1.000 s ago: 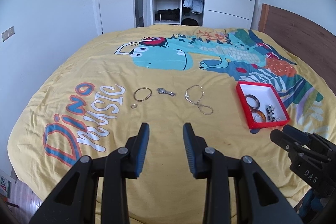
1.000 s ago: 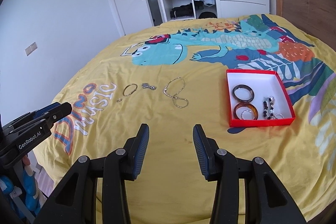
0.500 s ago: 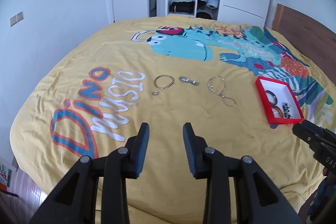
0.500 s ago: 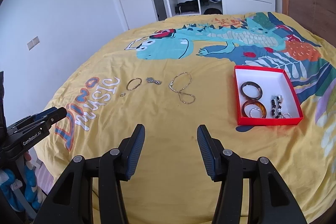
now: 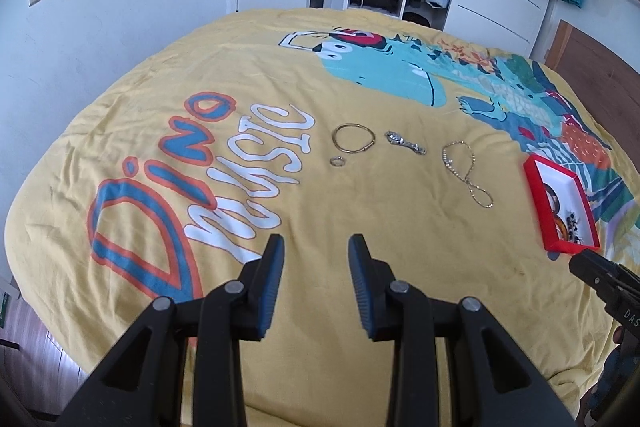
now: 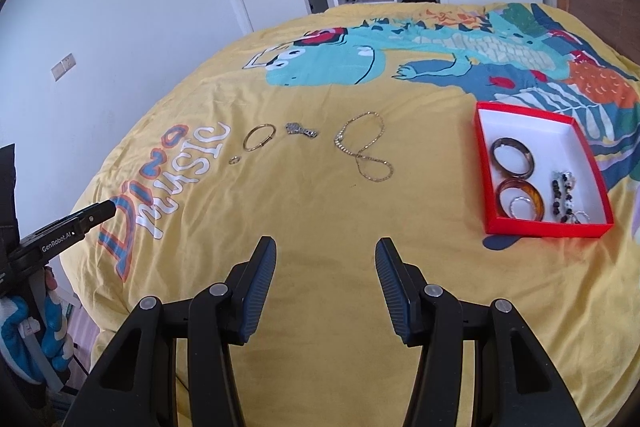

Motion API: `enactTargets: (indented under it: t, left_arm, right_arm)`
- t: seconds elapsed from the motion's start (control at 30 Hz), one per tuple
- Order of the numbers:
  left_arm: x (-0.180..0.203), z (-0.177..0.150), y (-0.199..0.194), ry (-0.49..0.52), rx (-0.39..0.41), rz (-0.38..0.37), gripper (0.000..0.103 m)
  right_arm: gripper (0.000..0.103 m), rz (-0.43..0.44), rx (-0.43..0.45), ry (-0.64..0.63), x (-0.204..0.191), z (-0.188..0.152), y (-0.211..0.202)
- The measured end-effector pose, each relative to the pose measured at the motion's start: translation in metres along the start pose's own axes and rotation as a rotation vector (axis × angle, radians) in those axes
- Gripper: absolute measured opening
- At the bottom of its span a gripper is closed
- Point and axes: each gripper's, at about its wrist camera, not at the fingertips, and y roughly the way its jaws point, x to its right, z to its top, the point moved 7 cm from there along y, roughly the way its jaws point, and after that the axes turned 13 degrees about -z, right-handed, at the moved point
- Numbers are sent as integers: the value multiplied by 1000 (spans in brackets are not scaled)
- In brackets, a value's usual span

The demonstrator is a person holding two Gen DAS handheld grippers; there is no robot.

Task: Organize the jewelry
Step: 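Grasp the small silver ring with the left gripper while the right gripper grasps the silver watch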

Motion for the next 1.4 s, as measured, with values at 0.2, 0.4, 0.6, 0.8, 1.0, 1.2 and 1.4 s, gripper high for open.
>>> enactTargets:
  t: [0.2,0.4,0.6,0.8,1.0,1.2,1.4]
  left_arm:
    - [-5,17,41,3,-31,-47,32]
    - [-4,39,90,28,-56,-78,32]
    - [-5,57,139,59,-83,-114,32]
    - [-11,68,181,66,-103,-147,32]
    - [-17,68,213,102,-128,-156,32]
    - [-31,61,236,65,-157,-189,32]
    - [-38,61,242,26,-147,-241,31]
  right_arm:
    - [51,34,-35,-35,-11,10,39]
    - [51,70,-48,-61,-22,28,81]
    - [51,121,-35,-86,-43,59,126]
    - [51,164,-13,-108,-68,87,169]
    - [51,171,17,-148,-89,111,208]
    - [52,155,29,-204,-104,125,241]
    - [54,143,17,-238,-115,130,268]
